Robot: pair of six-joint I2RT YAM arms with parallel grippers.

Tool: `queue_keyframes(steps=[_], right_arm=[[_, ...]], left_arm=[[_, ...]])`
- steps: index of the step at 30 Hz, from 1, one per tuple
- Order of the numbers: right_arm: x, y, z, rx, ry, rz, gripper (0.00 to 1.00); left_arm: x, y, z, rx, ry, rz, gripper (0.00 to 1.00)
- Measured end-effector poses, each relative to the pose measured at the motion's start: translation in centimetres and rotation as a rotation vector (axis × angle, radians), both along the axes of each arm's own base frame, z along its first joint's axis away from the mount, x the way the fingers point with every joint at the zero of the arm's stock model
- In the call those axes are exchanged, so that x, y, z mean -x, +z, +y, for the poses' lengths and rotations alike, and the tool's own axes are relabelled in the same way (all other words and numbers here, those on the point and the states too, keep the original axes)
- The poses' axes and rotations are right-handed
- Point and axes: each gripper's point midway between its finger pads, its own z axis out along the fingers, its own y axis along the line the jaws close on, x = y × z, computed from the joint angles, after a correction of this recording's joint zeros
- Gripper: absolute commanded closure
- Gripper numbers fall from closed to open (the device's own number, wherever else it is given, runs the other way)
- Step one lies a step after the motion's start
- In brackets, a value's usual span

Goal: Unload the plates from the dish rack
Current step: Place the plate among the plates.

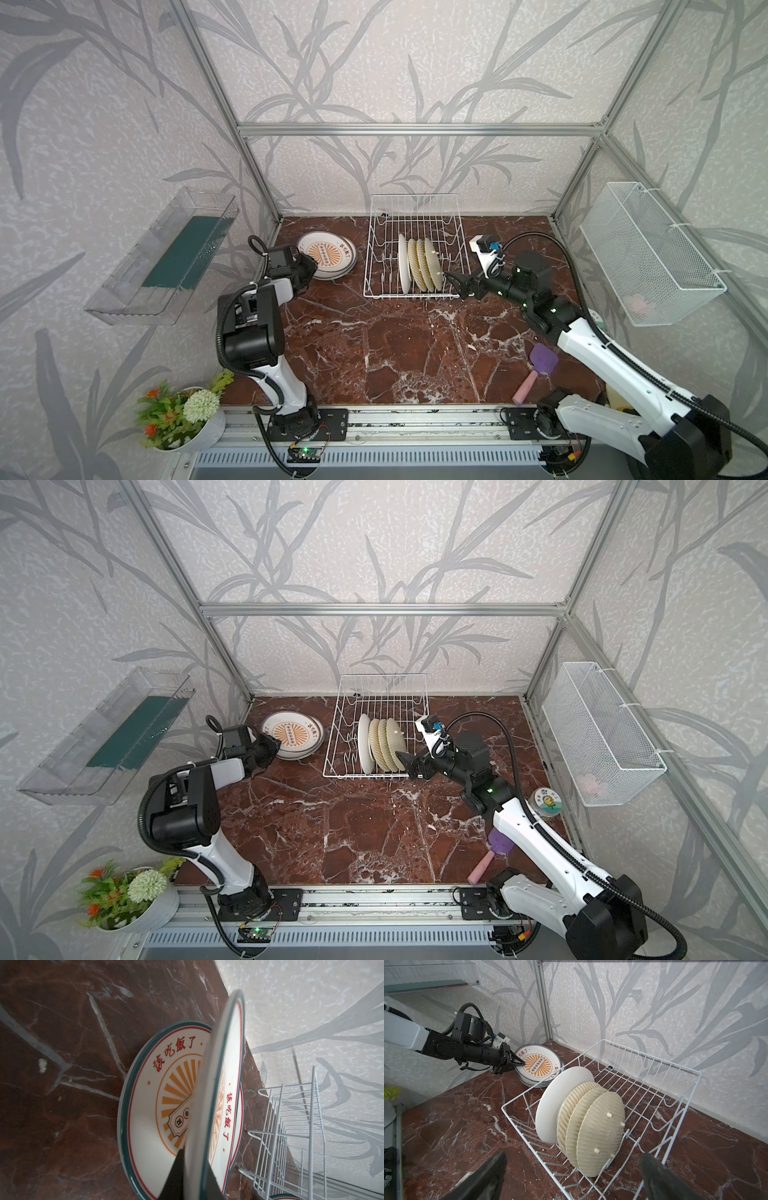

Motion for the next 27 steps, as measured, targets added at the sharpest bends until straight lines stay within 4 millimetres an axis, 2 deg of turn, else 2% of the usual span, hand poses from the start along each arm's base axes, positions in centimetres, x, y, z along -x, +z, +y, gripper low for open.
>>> queue_keyframes(steps=[2,4,9,10,12,15,23,27], right_arm=[[0.0,0.0,0.0,0.000,0.000,0.000,0.01],[0.0,0.0,0.0,0.000,0.000,0.000,0.01],[0.0,0.0,0.0,0.000,0.000,0.000,0.01],[0.0,0.0,0.0,-0.001,0.000,0.000,0.01],[0.0,0.0,0.0,0.000,0.000,0.000,0.01],[0.0,0.0,0.0,0.000,0.000,-0.001,0.01],[-0.1,0.1,0.0,-0.002,0.000,-0.003,0.01],[-0.1,0.1,0.0,-0.003,0.000,-0.005,0.01]], left_arm=[[0.0,0.0,0.1,0.009,0.003,-0.001,0.63],[-0.1,0.2,0.1,0.015,0.001,-0.003,0.60],[-0.1,0.3,0.0,0.019,-0.003,-0.004,0.57],[-0.1,0.3,0.0,0.021,-0.005,-0.001,0.58],[-0.2,0.4,-0.1,0.023,-0.007,0.002,0.68],[-0.5,0.6,0.0,0.032,-0.014,0.013,0.69],[-1.5,2.4,-0.1,0.030,-0.052,0.051,0.59],[-1.0,1.9,-0.2,0.025,-0.064,0.090,0.50]])
